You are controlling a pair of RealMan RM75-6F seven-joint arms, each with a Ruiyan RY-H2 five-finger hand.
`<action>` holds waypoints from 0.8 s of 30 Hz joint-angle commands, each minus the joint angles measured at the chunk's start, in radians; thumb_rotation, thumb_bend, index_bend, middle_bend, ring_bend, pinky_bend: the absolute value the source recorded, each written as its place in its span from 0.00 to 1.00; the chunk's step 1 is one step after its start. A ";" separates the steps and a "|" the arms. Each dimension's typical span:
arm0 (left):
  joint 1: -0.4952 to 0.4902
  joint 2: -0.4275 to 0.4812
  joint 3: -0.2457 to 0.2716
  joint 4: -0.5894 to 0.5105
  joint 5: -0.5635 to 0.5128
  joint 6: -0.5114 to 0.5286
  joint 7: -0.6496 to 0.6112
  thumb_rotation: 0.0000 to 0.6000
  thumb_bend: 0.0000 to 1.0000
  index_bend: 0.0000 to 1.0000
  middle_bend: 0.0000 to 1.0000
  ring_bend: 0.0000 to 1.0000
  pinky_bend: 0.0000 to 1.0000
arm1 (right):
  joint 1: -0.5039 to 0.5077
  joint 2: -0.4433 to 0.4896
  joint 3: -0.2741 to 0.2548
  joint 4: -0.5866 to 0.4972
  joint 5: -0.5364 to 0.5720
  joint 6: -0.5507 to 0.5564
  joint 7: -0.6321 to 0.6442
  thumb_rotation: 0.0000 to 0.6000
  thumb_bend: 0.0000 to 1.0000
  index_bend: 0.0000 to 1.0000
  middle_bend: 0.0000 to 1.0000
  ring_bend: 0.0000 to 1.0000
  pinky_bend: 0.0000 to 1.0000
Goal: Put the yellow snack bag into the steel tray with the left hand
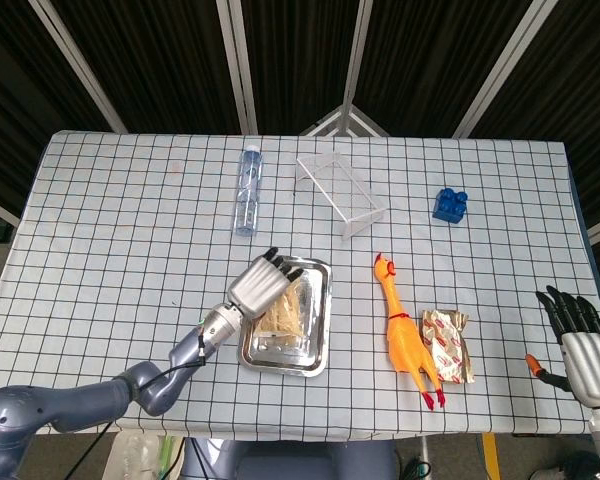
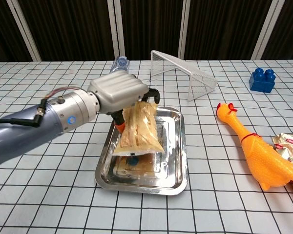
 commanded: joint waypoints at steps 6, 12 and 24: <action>-0.024 -0.091 0.006 0.058 -0.020 0.010 0.024 1.00 0.01 0.00 0.00 0.00 0.00 | -0.012 -0.006 -0.008 -0.001 -0.005 0.016 -0.023 1.00 0.33 0.00 0.00 0.00 0.00; 0.029 0.021 0.039 -0.108 0.050 0.141 0.064 1.00 0.00 0.00 0.00 0.00 0.00 | -0.016 -0.015 -0.008 -0.004 0.006 0.016 -0.059 1.00 0.33 0.00 0.00 0.00 0.00; 0.496 0.552 0.346 -0.634 0.136 0.626 0.136 1.00 0.00 0.00 0.00 0.00 0.00 | -0.040 -0.032 -0.023 -0.030 -0.034 0.071 -0.128 1.00 0.33 0.00 0.00 0.00 0.00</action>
